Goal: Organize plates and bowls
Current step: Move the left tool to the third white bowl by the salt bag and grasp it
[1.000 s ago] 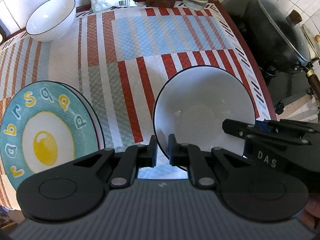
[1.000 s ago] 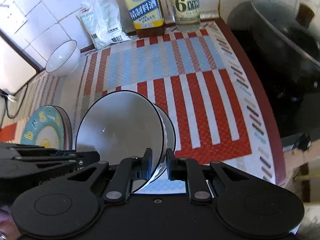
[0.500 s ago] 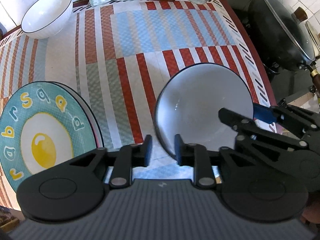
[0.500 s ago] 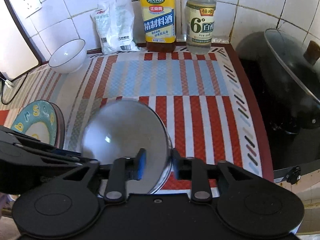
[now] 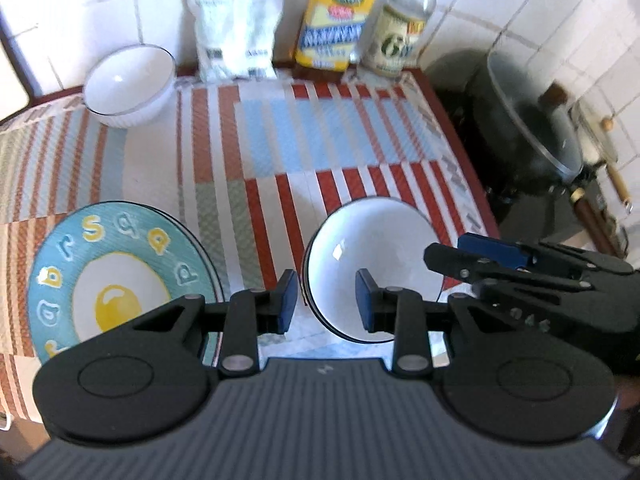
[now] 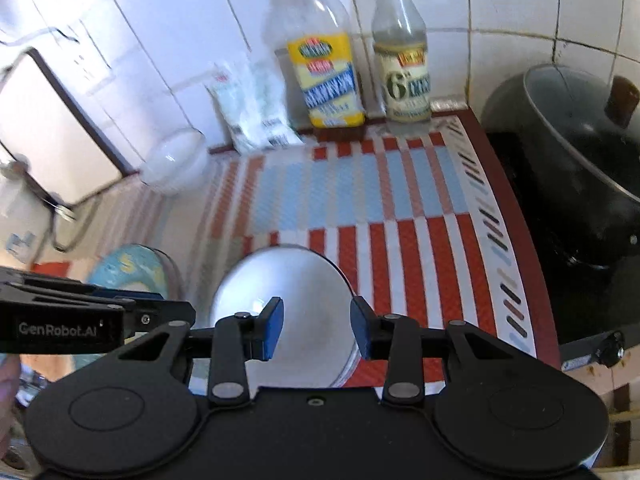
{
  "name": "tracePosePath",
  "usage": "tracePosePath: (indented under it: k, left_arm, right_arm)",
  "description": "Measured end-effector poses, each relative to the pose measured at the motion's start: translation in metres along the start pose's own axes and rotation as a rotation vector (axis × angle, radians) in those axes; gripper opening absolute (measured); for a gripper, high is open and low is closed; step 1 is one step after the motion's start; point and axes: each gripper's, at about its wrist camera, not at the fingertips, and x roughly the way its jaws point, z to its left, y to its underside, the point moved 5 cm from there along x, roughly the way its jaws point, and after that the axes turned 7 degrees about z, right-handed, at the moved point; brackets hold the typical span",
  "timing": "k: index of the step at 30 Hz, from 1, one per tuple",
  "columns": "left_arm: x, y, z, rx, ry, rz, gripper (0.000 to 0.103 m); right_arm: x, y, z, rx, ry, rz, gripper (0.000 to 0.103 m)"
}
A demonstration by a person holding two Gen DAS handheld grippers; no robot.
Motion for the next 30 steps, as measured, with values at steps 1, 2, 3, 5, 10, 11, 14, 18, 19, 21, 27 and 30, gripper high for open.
tracePosePath:
  k: [1,2,3,5,10,11,14,18,19,21,27,30]
  left_arm:
    - [-0.007,0.002,0.002,-0.007,-0.001,-0.011,0.030]
    - [-0.014,0.004,0.004,-0.015,-0.010,-0.017,0.030]
    - [-0.022,0.005,0.006,-0.020,-0.017,-0.027,0.030]
    - [-0.037,0.007,0.012,-0.036,-0.016,-0.048,0.030]
    - [-0.070,0.010,0.031,-0.053,-0.016,-0.097,0.031]
    - [-0.074,0.010,0.035,-0.056,-0.020,-0.107,0.031]
    - [-0.083,0.008,0.052,-0.073,-0.030,-0.138,0.031]
    - [-0.087,-0.001,0.077,-0.080,-0.058,-0.177,0.034]
    - [-0.088,-0.006,0.084,-0.073,-0.068,-0.188,0.035]
    - [-0.091,-0.016,0.098,-0.072,-0.090,-0.203,0.038]
    - [-0.099,-0.048,0.141,-0.045,-0.106,-0.248,0.043]
    - [-0.096,-0.065,0.161,-0.034,-0.120,-0.262,0.050]
  right_arm:
    - [-0.005,-0.002,0.001,-0.002,-0.018,-0.008,0.042]
    - [-0.009,-0.004,0.002,-0.003,-0.028,-0.014,0.042]
    - [-0.014,-0.007,0.004,-0.005,-0.034,-0.022,0.042]
    - [-0.023,-0.013,0.009,-0.016,-0.043,-0.039,0.042]
    - [-0.041,-0.029,0.026,-0.034,-0.098,-0.069,0.043]
    - [-0.044,-0.034,0.031,-0.039,-0.112,-0.074,0.044]
    - [-0.050,-0.047,0.043,-0.043,-0.148,-0.084,0.046]
    - [-0.045,-0.070,0.062,-0.033,-0.194,-0.079,0.048]
    - [-0.043,-0.076,0.066,-0.030,-0.197,-0.079,0.048]
    - [-0.037,-0.087,0.077,-0.030,-0.203,-0.081,0.052]
    - [-0.012,-0.115,0.106,-0.039,-0.216,-0.064,0.065]
    - [0.007,-0.129,0.118,-0.022,-0.219,-0.052,0.065]
